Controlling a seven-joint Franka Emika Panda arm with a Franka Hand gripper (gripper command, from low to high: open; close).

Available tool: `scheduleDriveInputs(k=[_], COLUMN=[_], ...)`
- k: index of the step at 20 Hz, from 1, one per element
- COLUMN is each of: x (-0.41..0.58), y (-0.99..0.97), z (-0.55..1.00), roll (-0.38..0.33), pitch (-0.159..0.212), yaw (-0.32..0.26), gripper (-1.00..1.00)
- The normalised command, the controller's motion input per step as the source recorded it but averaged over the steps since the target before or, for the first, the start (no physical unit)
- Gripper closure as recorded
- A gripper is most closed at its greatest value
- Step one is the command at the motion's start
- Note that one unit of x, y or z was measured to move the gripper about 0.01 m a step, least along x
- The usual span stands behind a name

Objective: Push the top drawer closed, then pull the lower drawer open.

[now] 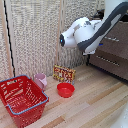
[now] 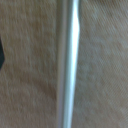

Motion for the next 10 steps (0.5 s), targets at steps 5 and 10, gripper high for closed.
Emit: scheduleDriveInputs(k=[5,10], x=[0.070,0.061], y=[-0.05,0.00], z=[-0.01,0.02], roll=[0.004,-0.012], pitch=[0.027,0.010], yaw=[0.012,0.000], gripper=[1.00,1.00])
